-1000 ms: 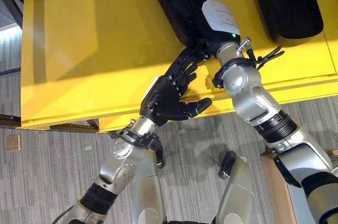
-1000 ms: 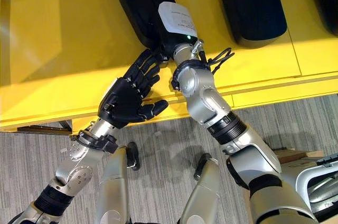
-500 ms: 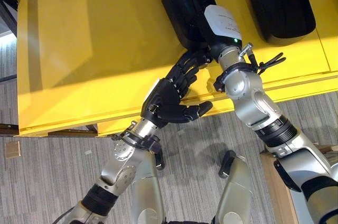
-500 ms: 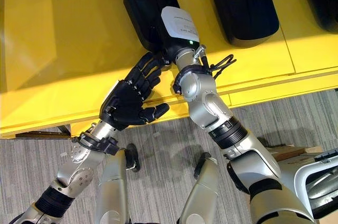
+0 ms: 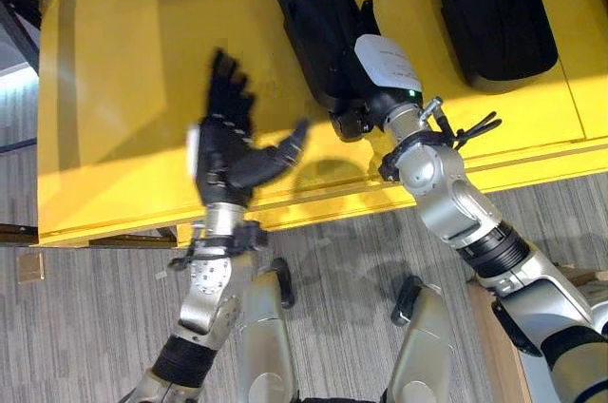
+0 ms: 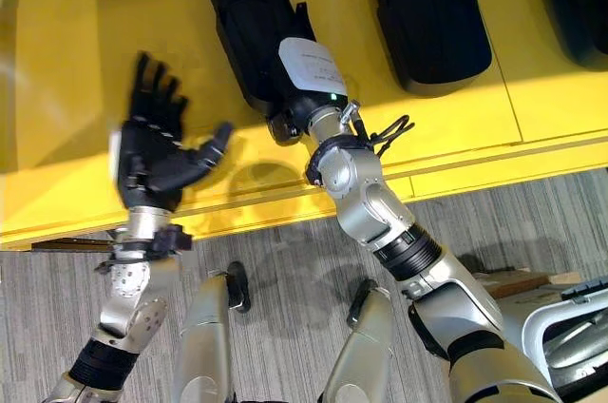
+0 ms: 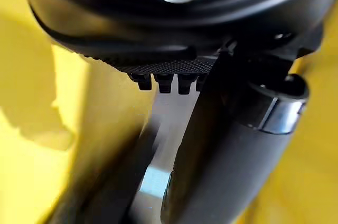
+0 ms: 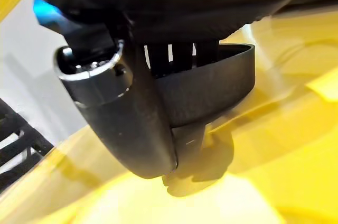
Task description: Move parts from the plastic box to the shelf.
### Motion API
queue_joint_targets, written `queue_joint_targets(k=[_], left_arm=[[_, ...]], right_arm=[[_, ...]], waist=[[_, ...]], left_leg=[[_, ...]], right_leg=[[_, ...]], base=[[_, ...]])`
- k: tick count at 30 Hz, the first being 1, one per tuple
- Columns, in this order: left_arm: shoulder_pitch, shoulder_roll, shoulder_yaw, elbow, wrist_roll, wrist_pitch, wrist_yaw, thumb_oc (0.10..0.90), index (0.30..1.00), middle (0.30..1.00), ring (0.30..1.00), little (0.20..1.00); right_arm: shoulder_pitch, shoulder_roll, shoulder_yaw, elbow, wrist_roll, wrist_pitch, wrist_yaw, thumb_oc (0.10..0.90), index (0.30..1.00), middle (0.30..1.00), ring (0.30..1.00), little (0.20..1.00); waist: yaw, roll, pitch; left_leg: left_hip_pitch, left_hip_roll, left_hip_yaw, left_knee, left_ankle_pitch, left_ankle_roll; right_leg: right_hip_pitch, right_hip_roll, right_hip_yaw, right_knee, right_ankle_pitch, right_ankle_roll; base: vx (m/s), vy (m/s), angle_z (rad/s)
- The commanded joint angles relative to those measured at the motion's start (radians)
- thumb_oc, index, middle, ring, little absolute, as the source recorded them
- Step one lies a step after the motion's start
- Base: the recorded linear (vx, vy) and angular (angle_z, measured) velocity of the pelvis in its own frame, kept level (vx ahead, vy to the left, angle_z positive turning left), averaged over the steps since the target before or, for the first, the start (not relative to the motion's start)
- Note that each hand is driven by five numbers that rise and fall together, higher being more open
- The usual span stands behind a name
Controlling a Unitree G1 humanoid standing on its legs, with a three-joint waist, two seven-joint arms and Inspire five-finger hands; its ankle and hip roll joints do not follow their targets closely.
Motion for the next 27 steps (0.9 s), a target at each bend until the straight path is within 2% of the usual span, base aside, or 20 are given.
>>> queue_joint_targets(k=[1, 4, 8, 9, 11, 12, 13, 15, 16, 17, 18, 19, 20, 21, 22, 23, 27], left_arm=[[0.006, 0.001, 0.056, -0.156, 0.099, -0.140, 0.178, 0.900, 1.000, 1.000, 1.000, 1.000], [0.042, -0.003, 0.118, -0.166, 0.164, -0.196, 0.262, 0.900, 1.000, 1.000, 1.000, 1.000], [0.046, 0.002, 0.137, -0.178, 0.232, -0.233, 0.231, 0.900, 1.000, 1.000, 1.000, 1.000], [0.042, 0.009, 0.135, -0.184, 0.263, -0.247, 0.240, 0.900, 1.000, 1.000, 1.000, 1.000], [0.036, 0.020, 0.130, -0.195, 0.302, -0.280, 0.263, 0.900, 1.000, 1.000, 1.000, 1.000], [0.032, 0.024, 0.128, -0.196, 0.306, -0.285, 0.262, 0.900, 1.000, 1.000, 1.000, 1.000], [0.021, 0.027, 0.121, -0.198, 0.312, -0.288, 0.233, 0.900, 1.000, 1.000, 1.000, 1.000], [0.009, 0.030, 0.112, -0.204, 0.309, -0.282, 0.202, 0.900, 1.000, 1.000, 1.000, 1.000], [0.001, 0.032, 0.099, -0.205, 0.285, -0.284, 0.164, 0.900, 1.000, 1.000, 1.000, 1.000], [-0.004, 0.032, 0.089, -0.207, 0.275, -0.282, 0.151, 0.900, 1.000, 1.000, 1.000, 1.000], [-0.006, 0.034, 0.086, -0.209, 0.274, -0.277, 0.148, 0.900, 1.000, 1.000, 1.000, 1.000], [-0.014, 0.036, 0.079, -0.211, 0.263, -0.264, 0.131, 0.900, 1.000, 1.000, 1.000, 1.000], [-0.015, 0.035, 0.074, -0.210, 0.255, -0.263, 0.124, 0.900, 1.000, 1.000, 1.000, 1.000], [-0.023, 0.034, 0.065, -0.210, 0.239, -0.256, 0.111, 0.900, 1.000, 1.000, 1.000, 1.000], [-0.023, 0.034, 0.064, -0.210, 0.237, -0.254, 0.107, 0.900, 1.000, 1.000, 1.000, 1.000], [-0.026, 0.033, 0.061, -0.211, 0.236, -0.250, 0.102, 0.900, 1.000, 1.000, 1.000, 1.000], [-0.028, 0.025, 0.050, -0.211, 0.206, -0.232, 0.067, 0.900, 1.000, 1.000, 1.000, 1.000]], right_arm=[[0.033, 0.081, 0.054, -0.004, 0.023, -0.033, 0.001, 0.400, 0.300, 0.300, 0.300, 0.300], [0.009, 0.095, 0.063, 0.037, 0.059, -0.009, -0.043, 0.400, 0.300, 0.300, 0.300, 0.300], [-0.029, 0.112, 0.079, 0.098, 0.133, 0.002, -0.109, 0.400, 0.300, 0.300, 0.300, 0.300], [-0.036, 0.116, 0.075, 0.115, 0.143, -0.002, -0.118, 0.400, 0.300, 0.300, 0.300, 0.300], [-0.054, 0.117, 0.067, 0.148, 0.162, -0.013, -0.117, 0.400, 0.300, 0.300, 0.300, 0.300], [-0.059, 0.118, 0.070, 0.153, 0.162, -0.012, -0.120, 0.400, 0.300, 0.300, 0.300, 0.300], [-0.067, 0.125, 0.076, 0.168, 0.166, -0.011, -0.125, 0.400, 0.300, 0.300, 0.300, 0.300], [-0.077, 0.126, 0.076, 0.183, 0.172, -0.014, -0.123, 0.400, 0.300, 0.300, 0.300, 0.300], [-0.084, 0.124, 0.075, 0.206, 0.164, -0.032, -0.099, 0.429, 0.341, 0.341, 0.341, 0.341], [-0.086, 0.118, 0.080, 0.201, 0.181, -0.048, -0.103, 0.867, 0.953, 0.953, 0.953, 0.953], [-0.085, 0.119, 0.080, 0.200, 0.179, -0.055, -0.100, 0.900, 1.000, 1.000, 1.000, 1.000], [-0.085, 0.121, 0.079, 0.197, 0.174, -0.071, -0.090, 0.900, 1.000, 1.000, 1.000, 1.000], [-0.084, 0.123, 0.081, 0.193, 0.178, -0.073, -0.091, 0.900, 1.000, 1.000, 1.000, 1.000], [-0.084, 0.127, 0.084, 0.182, 0.178, -0.078, -0.088, 0.900, 1.000, 1.000, 1.000, 1.000], [-0.083, 0.127, 0.085, 0.180, 0.181, -0.080, -0.084, 0.900, 1.000, 1.000, 1.000, 1.000], [-0.082, 0.129, 0.086, 0.172, 0.190, -0.082, -0.078, 0.900, 1.000, 1.000, 1.000, 1.000], [-0.077, 0.142, 0.092, 0.142, 0.191, -0.071, -0.066, 0.900, 1.000, 1.000, 1.000, 1.000]], waist=[[0.087, 0.021, -0.038], [0.118, 0.012, -0.037], [0.138, 0.006, -0.037], [0.140, 0.005, -0.038], [0.145, 0.003, -0.037], [0.145, 0.003, -0.035], [0.146, 0.005, -0.038], [0.145, 0.005, -0.034], [0.145, 0.006, -0.037], [0.142, 0.007, -0.034], [0.142, 0.008, -0.036], [0.141, 0.007, -0.034], [0.140, 0.007, -0.036], [0.136, 0.009, -0.033], [0.136, 0.009, -0.034], [0.133, 0.010, -0.032], [0.128, 0.017, -0.029]], left_leg=[[0.035, 0.015, 0.023, 0.020, -0.093, 0.051], [0.033, 0.016, 0.010, 0.025, -0.094, 0.051], [0.033, 0.020, 0.002, 0.026, -0.089, 0.053], [0.040, 0.024, -0.004, 0.035, -0.111, 0.045], [0.038, 0.025, -0.006, 0.039, -0.113, 0.046], [0.030, 0.023, -0.001, 0.034, -0.093, 0.055], [0.038, 0.024, -0.004, 0.039, -0.112, 0.048], [0.028, 0.023, 0.000, 0.037, -0.092, 0.059], [0.037, 0.024, -0.003, 0.043, -0.114, 0.052], [0.028, 0.023, 0.003, 0.038, -0.093, 0.063], [0.036, 0.024, -0.002, 0.044, -0.113, 0.054], [0.029, 0.022, 0.003, 0.036, -0.092, 0.062], [0.038, 0.024, 0.000, 0.040, -0.111, 0.054], [0.032, 0.023, 0.007, 0.033, -0.088, 0.063], [0.041, 0.024, 0.002, 0.038, -0.108, 0.053], [0.033, 0.022, 0.008, 0.029, -0.086, 0.062], [0.038, 0.021, 0.013, 0.028, -0.086, 0.065]], right_leg=[[0.010, -0.038, -0.091, -0.012, 0.009, -0.040], [0.021, -0.052, -0.111, -0.005, 0.004, -0.042], [0.029, -0.062, -0.122, 0.002, 0.002, -0.043], [0.037, -0.062, -0.118, 0.013, -0.016, -0.032], [0.041, -0.063, -0.121, 0.012, -0.016, -0.033], [0.034, -0.065, -0.127, 0.005, 0.001, -0.045], [0.042, -0.062, -0.121, 0.014, -0.016, -0.033], [0.035, -0.065, -0.126, 0.009, 0.001, -0.045], [0.044, -0.063, -0.121, 0.015, -0.015, -0.033], [0.038, -0.064, -0.127, 0.008, 0.003, -0.045], [0.044, -0.061, -0.120, 0.016, -0.014, -0.032], [0.040, -0.062, -0.125, 0.006, 0.004, -0.043], [0.047, -0.060, -0.120, 0.013, -0.013, -0.031], [0.041, -0.060, -0.123, 0.005, 0.005, -0.043], [0.048, -0.057, -0.116, 0.012, -0.012, -0.031], [0.042, -0.058, -0.122, 0.001, 0.007, -0.043], [0.039, -0.061, -0.115, 0.005, 0.007, -0.042]], base=[[0.03, -0.105, 0.20], [0.03, -0.110, 0.15], [0.03, -0.050, 0.18], [0.08, -0.038, 0.09], [0.00, -0.015, -0.03], [0.00, 0.005, -0.06], [-0.07, 0.017, -0.01], [0.00, 0.000, 0.00], [0.00, 0.000, 0.00], [0.07, 0.001, -0.01], [-0.06, 0.008, -0.01], [0.07, -0.008, 0.00], [-0.06, 0.011, -0.01], [0.07, 0.003, -0.01], [-0.06, 0.025, 0.00], [0.00, 0.000, 0.00], [-0.01, 0.030, -0.01]])
